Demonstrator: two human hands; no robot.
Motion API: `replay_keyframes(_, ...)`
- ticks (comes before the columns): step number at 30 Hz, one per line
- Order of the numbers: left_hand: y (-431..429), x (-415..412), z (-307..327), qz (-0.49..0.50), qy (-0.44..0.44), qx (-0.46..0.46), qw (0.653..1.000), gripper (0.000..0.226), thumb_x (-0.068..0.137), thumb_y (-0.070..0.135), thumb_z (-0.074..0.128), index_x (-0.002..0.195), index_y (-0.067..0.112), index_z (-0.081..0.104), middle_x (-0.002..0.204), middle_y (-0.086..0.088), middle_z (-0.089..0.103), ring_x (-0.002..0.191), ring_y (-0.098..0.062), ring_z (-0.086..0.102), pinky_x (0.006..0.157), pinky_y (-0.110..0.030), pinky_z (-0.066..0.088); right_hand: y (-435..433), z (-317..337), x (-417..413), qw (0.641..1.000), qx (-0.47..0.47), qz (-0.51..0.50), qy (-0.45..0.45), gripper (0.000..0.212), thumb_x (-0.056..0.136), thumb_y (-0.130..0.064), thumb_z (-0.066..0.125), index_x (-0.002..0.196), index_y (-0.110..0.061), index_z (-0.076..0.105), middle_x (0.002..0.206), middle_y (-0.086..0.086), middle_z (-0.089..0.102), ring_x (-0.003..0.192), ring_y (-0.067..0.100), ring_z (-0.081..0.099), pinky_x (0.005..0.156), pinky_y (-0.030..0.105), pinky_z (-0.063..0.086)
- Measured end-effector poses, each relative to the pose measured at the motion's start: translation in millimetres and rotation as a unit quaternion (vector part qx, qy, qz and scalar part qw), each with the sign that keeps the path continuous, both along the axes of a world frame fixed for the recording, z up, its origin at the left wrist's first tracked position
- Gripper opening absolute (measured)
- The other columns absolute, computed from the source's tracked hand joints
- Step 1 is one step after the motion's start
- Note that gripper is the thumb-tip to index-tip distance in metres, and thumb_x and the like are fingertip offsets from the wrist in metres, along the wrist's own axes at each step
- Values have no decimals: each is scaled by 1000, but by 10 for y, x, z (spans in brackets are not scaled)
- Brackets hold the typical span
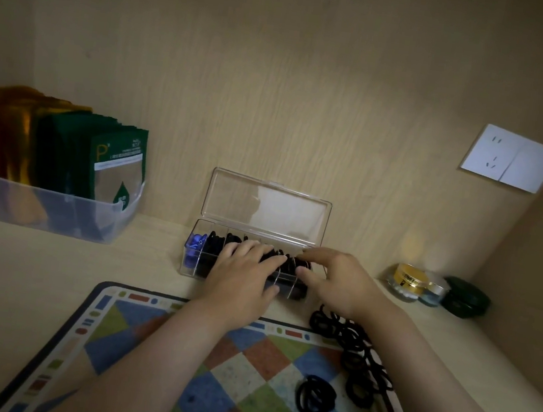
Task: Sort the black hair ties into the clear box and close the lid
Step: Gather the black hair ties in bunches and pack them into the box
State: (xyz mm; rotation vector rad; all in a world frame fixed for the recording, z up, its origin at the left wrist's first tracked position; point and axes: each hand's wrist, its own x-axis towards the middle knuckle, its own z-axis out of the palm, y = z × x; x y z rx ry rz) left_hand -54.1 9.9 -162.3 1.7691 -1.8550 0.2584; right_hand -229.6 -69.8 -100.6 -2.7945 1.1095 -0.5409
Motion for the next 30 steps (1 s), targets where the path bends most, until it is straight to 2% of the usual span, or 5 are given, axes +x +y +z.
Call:
replay_keyframes(6, 45, -105, 90, -30, -1, -72, 997, 42, 95, 36, 55, 137, 32, 54, 134, 9, 51, 132, -13, 35, 109, -34, 25, 64, 31, -306, 997, 18, -25, -71, 26, 95, -22, 60, 118, -30, 70, 118, -16, 68, 97, -2, 62, 84, 14, 46)
replay_keyframes(12, 129, -397, 136, -129, 32, -16, 991, 21, 96, 29, 54, 114, 32, 64, 101, 17, 56, 98, -2, 45, 78, -25, 44, 208, -36, -548, 1000, -6, -12, 8, 22, 84, -20, 64, 96, -33, 76, 98, -14, 68, 86, 7, 64, 79, 34, 56)
replay_keyframes(17, 108, -457, 33, -148, 47, 85, 984, 28, 97, 35, 55, 124, 37, 61, 114, 21, 54, 111, 0, 47, 92, -32, 48, 253, -133, -642, 991, 39, -9, 125, 34, 79, -40, 66, 114, -39, 71, 110, -13, 61, 96, 10, 60, 82, 31, 53)
replay_keyframes(24, 97, -490, -6, -132, 65, 113, 983, 37, 95, 36, 60, 132, 36, 56, 122, 21, 55, 113, 2, 51, 95, -25, 47, 139, -323, -592, 994, -4, -19, 103, 23, 91, -41, 61, 107, -30, 74, 106, -5, 66, 95, 18, 62, 80, 39, 54)
replay_keyframes(30, 104, -560, 12, -132, 272, 60, 951, 50, 88, 29, 72, 134, 39, 57, 121, 18, 64, 104, 8, 61, 91, -27, 55, 137, -302, -605, 963, 208, 25, -170, 16, 95, -28, 65, 81, -22, 70, 75, -7, 68, 71, 8, 61, 74, 35, 52)
